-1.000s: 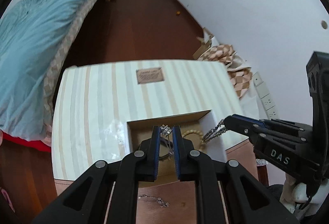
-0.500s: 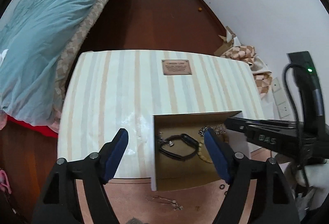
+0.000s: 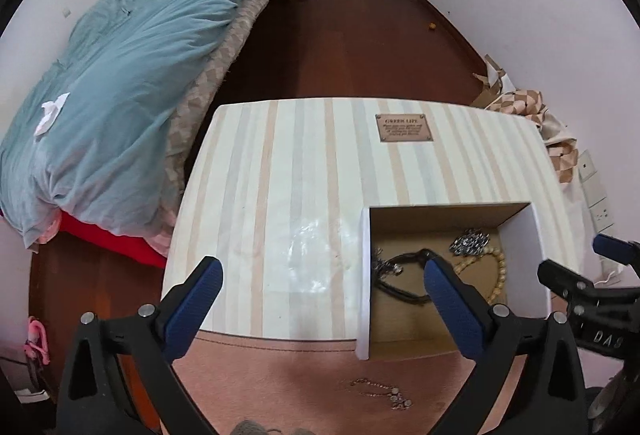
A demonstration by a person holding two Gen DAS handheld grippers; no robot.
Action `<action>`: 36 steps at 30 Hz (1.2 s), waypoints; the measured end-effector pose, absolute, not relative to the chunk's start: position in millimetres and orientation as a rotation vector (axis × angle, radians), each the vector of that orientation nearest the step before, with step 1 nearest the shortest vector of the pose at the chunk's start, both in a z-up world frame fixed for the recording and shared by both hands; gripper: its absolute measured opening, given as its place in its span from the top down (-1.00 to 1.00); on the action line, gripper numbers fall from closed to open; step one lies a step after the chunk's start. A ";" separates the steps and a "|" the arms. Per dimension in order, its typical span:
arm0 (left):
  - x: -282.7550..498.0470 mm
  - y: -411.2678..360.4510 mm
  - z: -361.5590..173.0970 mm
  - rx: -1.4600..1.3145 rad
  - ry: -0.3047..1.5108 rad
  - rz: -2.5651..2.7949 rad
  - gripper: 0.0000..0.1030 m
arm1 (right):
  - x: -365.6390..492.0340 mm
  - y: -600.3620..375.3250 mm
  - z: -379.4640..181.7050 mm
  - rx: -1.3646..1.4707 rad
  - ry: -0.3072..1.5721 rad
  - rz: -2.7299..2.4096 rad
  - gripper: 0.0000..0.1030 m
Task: Organize jewelry
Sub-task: 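Lower both held pieces into the white box and open both tools, then grasp a black ring with the right tool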
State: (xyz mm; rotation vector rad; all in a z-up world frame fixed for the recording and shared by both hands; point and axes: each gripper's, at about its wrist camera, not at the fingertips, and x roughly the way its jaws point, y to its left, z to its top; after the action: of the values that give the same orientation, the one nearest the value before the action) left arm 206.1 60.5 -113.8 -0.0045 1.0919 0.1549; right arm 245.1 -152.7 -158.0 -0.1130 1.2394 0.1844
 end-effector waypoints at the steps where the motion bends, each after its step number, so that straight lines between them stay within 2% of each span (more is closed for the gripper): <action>1: 203.7 58.8 -116.2 -0.002 1.096 0.156 -1.00 | 242.1 -153.9 -160.1 -0.108 1.240 0.181 -0.93; 8: 190.7 47.4 -121.9 -0.003 1.102 0.145 -1.00 | 225.5 -157.7 -157.5 -0.104 1.195 0.116 -0.96; 17: 166.9 41.1 -100.4 -0.033 1.055 0.137 -1.00 | 203.6 -170.9 -132.8 -0.080 1.137 0.087 -0.96; 36: 86.9 16.8 -14.5 -0.067 0.899 0.097 -1.00 | 107.7 -188.3 -24.8 -0.070 0.894 0.083 -0.96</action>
State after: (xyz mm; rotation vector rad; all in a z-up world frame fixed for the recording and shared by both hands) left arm 86.9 16.8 -14.6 -0.0666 0.8989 0.0970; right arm 107.7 -188.3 -24.8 -0.0697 0.8943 0.0825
